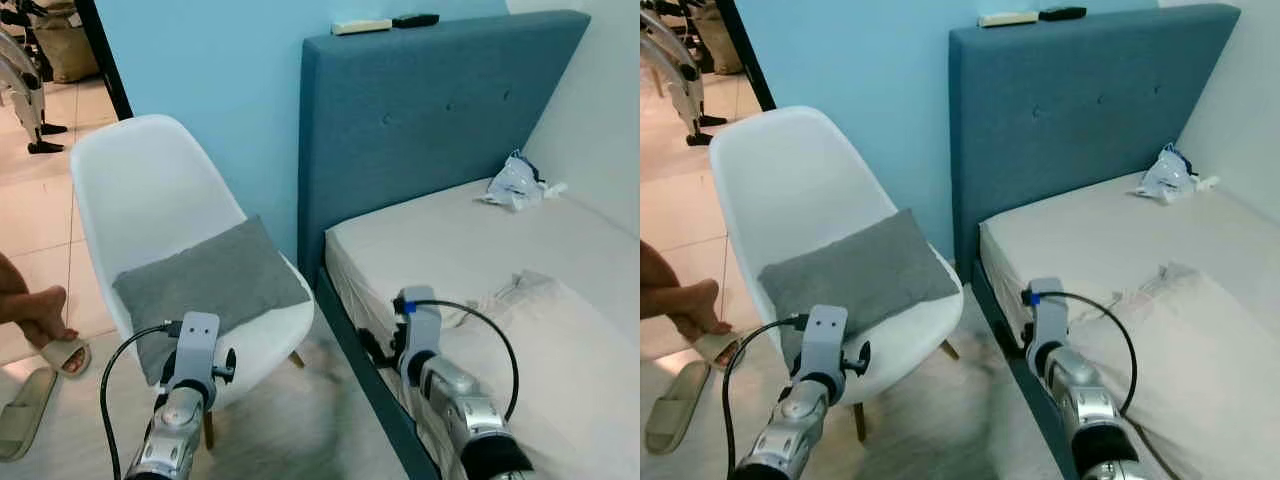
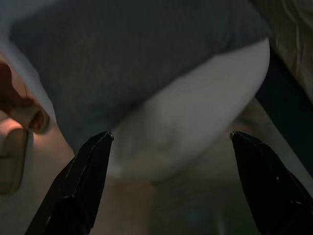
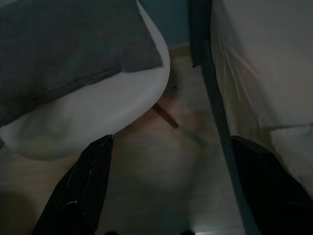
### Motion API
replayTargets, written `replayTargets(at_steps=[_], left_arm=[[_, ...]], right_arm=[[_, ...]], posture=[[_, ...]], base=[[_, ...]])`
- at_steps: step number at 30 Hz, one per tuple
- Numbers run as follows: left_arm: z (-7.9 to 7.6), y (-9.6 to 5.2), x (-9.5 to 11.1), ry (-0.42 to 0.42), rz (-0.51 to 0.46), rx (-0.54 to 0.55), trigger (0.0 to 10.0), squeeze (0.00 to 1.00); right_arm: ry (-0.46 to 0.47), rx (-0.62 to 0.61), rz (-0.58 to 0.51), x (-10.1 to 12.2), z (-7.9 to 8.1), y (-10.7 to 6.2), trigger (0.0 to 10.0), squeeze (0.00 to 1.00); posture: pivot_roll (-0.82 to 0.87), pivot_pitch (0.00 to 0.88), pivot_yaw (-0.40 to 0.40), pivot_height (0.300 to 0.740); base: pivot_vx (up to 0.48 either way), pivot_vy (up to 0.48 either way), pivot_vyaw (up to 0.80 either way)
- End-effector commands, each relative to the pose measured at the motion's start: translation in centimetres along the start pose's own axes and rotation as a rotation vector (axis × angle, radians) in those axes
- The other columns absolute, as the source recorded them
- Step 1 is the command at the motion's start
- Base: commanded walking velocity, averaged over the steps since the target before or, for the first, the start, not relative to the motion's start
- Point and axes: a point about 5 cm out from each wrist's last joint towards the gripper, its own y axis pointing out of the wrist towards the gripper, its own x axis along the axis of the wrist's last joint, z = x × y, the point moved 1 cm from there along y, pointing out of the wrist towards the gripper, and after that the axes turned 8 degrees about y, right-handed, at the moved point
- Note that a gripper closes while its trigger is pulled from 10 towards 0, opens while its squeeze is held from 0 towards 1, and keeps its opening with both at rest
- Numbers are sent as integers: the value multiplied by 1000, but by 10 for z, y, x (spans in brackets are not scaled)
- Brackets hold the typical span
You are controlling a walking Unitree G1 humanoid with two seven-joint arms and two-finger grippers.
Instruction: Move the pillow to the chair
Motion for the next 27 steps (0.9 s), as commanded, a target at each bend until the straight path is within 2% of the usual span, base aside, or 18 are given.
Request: replayTargets(at_steps=[1, 2, 4, 7, 9, 11, 12, 13, 17, 18, 21, 23, 27], left_arm=[[-2, -3, -8, -8, 41, -6, 10000, 0], [-2, -3, -10, -7, 51, -2, 10000, 0], [1, -3, -8, -3, 38, 18, 10000, 0], [3, -2, -6, -2, 30, 38, 10000, 0], [2, -3, -8, -33, 67, 25, 10000, 0], [1, -4, -4, -58, 53, -2, 10000, 0], [1, -4, -4, -58, 53, -2, 10000, 0], [2, -5, 2, -33, -3, 1, 10000, 0], [4, -5, 5, -27, -25, 16, 10000, 0], [6, -4, 7, -29, -25, 24, 10000, 0], [8, -4, 8, -49, -15, 30, 10000, 0], [9, -5, 8, -51, -9, 32, 10000, 0], [7, -6, 8, -69, -5, 17, 10000, 0]], right_arm=[[11, -6, -23, 7, -3, -2, 10000, 0], [11, -12, -31, 10, -4, -3, 10000, 0], [-67, -29, -24, 12, -4, -3, 10000, 0], [-118, -23, -5, 10, -2, -2, 10000, 0], [-160, -28, -5, 9, -1, -3, 10000, 0], [-100, -13, -30, 9, 0, -4, 10000, 0], [-100, -13, -30, 9, 0, -4, 10000, 0], [-53, -7, -65, 10, 0, -6, 10000, 0], [-26, -45, -88, 10, -1, -6, 10000, 0], [-9, -57, -133, 15, 0, -7, 10000, 0], [-3, -88, -188, 21, 1, -8, 10000, 0], [-33, -130, -188, 21, 0, -8, 10000, 0], [-55, -65, -131, 10, 8, -6, 10000, 0]], posture=[[-45, 141, -33, 740], [-45, 141, -36, 740], [-34, 138, -49, 740], [-29, 137, -57, 740], [-23, 139, -63, 740], [-13, 137, -65, 740], [-13, 137, -65, 740], [-12, 133, -65, 740], [-12, 127, -69, 740], [-14, 124, -68, 740], [-17, 120, -69, 740], [-16, 119, -69, 740], [-5, 116, -72, 740]], base=[[0, 0, 0], [0, 0, 0], [0, 0, 0], [0, 0, 0], [0, 0, 0], [0, 0, 0], [0, 0, 0], [0, 0, 0], [0, 0, 0], [0, 0, 0], [0, 0, 0], [0, 0, 0], [0, 0, 0]])
